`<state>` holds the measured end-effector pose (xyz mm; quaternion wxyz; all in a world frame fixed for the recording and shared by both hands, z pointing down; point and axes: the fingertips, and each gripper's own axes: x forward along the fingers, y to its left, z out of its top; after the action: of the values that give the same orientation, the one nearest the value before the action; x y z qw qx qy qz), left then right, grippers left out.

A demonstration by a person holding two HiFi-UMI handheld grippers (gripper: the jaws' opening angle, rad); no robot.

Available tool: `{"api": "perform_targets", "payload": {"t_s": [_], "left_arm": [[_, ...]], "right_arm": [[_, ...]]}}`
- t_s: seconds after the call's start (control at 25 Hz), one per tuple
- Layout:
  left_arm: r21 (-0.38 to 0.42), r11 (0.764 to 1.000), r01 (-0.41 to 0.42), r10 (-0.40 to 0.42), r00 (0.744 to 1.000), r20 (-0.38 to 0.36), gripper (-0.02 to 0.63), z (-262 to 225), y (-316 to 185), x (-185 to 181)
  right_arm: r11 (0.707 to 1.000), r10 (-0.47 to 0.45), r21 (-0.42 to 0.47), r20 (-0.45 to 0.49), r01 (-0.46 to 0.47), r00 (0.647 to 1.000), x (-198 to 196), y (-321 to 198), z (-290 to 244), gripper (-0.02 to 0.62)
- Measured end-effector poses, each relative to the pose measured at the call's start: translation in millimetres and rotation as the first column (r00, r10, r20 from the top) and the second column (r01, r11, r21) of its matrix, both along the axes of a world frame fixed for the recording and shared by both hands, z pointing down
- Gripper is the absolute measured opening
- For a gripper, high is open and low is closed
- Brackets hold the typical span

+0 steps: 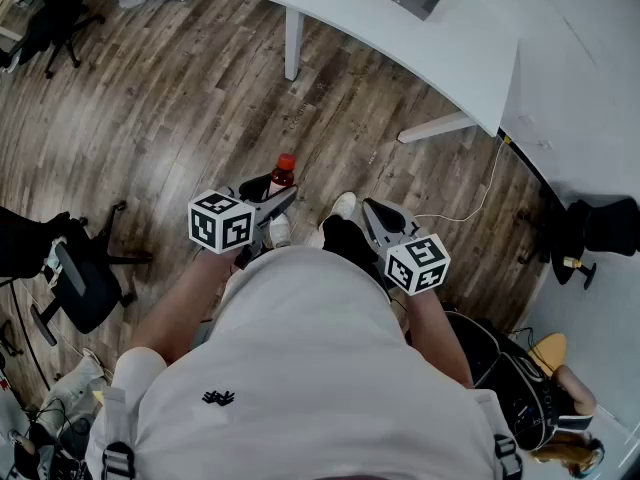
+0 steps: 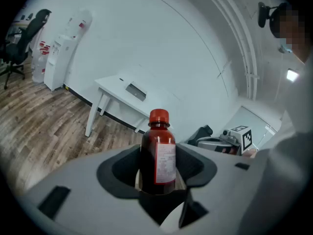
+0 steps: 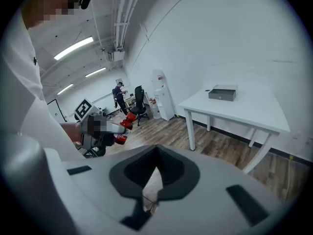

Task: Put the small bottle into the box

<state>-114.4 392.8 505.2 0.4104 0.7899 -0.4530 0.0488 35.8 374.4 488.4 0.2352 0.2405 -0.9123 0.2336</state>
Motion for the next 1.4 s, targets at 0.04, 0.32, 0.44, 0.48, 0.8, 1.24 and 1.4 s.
{"api": "perform_targets", "payload": {"t_s": [0.04,0.32,0.44,0.48,0.8,1.24,1.4], "left_arm": [[0.0,1.0,-0.003,0.003,1.0,0.004,0.221,1,-2,2],[0.013,1.0,0.001,-0.001,0.999,0.046,0.222,-7,-46,23],[0.008,1.0,0.026,-0.026,0.998,0.052,0.222,-14,-82,38],[0.009,1.0,0.03,-0.03,0.998,0.054,0.222,-15,-93,43],[0.003,0.996,0.087,-0.087,0.992,0.094,0.222,-26,-209,80],[-0.016,0.999,0.051,-0.049,0.99,0.135,0.222,-18,-319,85],[-0.011,1.0,0.024,-0.022,0.991,0.132,0.221,-17,-383,74]], "right_arm": [[1.0,0.003,0.0,0.002,-0.003,1.0,1,-2,1,0.005],[1.0,-0.023,-0.004,0.029,0.023,0.999,20,-43,3,0.005],[0.999,-0.046,0.026,0.026,0.046,0.999,34,-84,-3,0.006],[0.998,-0.048,0.039,0.028,0.047,0.998,40,-97,-5,0.008],[0.998,-0.051,0.036,0.066,0.049,0.997,99,-192,-2,0.068],[0.999,0.053,-0.016,0.076,-0.052,0.996,135,-262,31,0.04],[0.993,0.114,-0.028,0.068,-0.112,0.991,127,-298,31,0.038]]}}
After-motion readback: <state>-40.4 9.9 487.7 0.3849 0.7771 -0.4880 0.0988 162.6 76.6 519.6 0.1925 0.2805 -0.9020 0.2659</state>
